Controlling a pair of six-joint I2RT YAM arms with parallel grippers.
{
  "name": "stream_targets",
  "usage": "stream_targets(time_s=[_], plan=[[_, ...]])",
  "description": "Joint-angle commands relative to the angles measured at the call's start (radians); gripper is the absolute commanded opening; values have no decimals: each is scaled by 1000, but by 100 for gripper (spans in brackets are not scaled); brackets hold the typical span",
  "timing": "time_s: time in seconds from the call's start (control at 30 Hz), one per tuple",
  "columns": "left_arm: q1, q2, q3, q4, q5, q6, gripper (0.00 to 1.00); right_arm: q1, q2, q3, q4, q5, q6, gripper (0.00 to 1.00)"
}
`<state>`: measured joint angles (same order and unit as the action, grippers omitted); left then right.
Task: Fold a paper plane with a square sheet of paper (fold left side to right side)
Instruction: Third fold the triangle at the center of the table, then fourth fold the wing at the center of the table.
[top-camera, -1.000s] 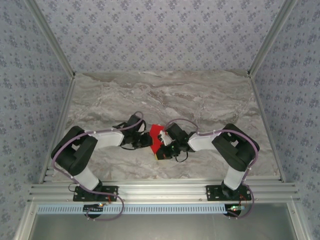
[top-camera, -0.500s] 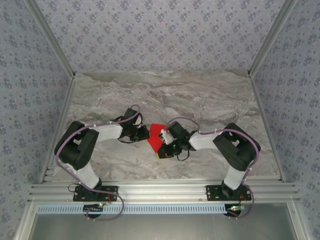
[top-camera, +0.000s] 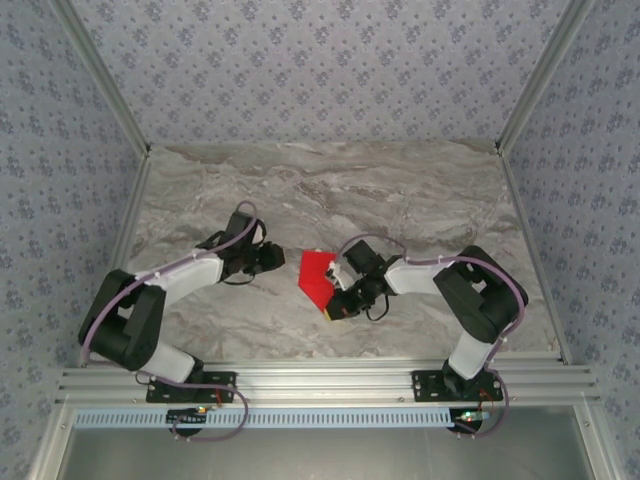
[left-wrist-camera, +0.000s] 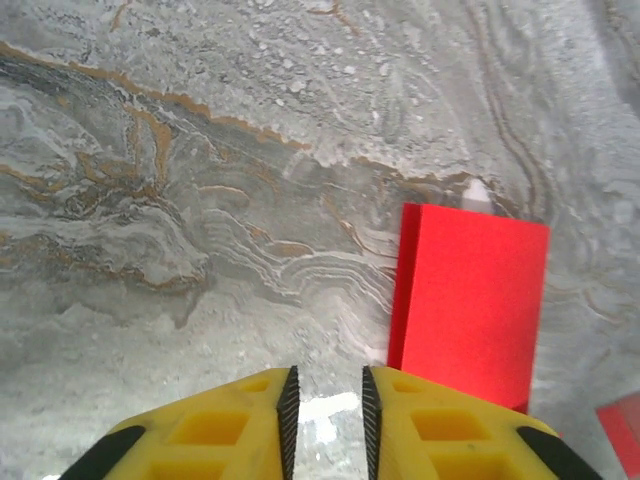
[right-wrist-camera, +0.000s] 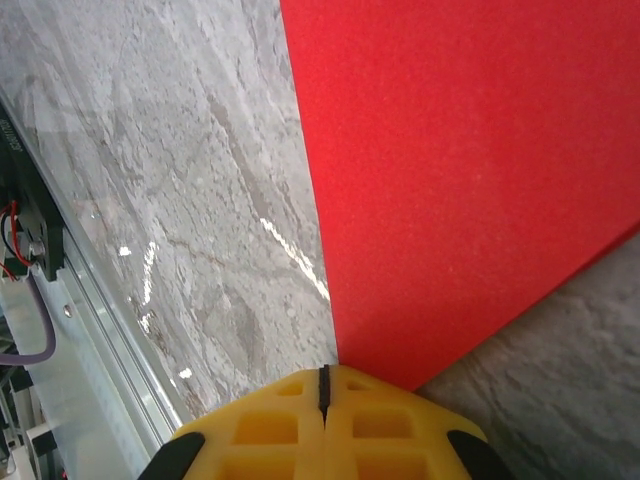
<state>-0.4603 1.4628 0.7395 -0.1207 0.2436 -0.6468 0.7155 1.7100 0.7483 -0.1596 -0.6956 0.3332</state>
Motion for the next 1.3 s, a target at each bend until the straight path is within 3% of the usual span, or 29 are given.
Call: stream_targets(time_s=[0.0,0.13,0.37,0.83,1.1,1.27], plan=[[-3,-62,-46,25,72,-34,31,-14,-44,-55,-100,52,-8,2],[-20,-94,-118,137,162,-130,37,-71,-148,-65,-38,14,12,16],[-98,-48,-143,242,180,-233,45,-113,-150,8,-55,135,-43,37],[-161,85,-84,277,181,-264,54,-128,-70,28,13,155,-36,38],[-186,131,-53,319,201,-281,40,-129,-137,7,6,218,-50,38],[-193,106,-40,316,203,-290,36,-117,-316,-60,-20,331,-69,48]])
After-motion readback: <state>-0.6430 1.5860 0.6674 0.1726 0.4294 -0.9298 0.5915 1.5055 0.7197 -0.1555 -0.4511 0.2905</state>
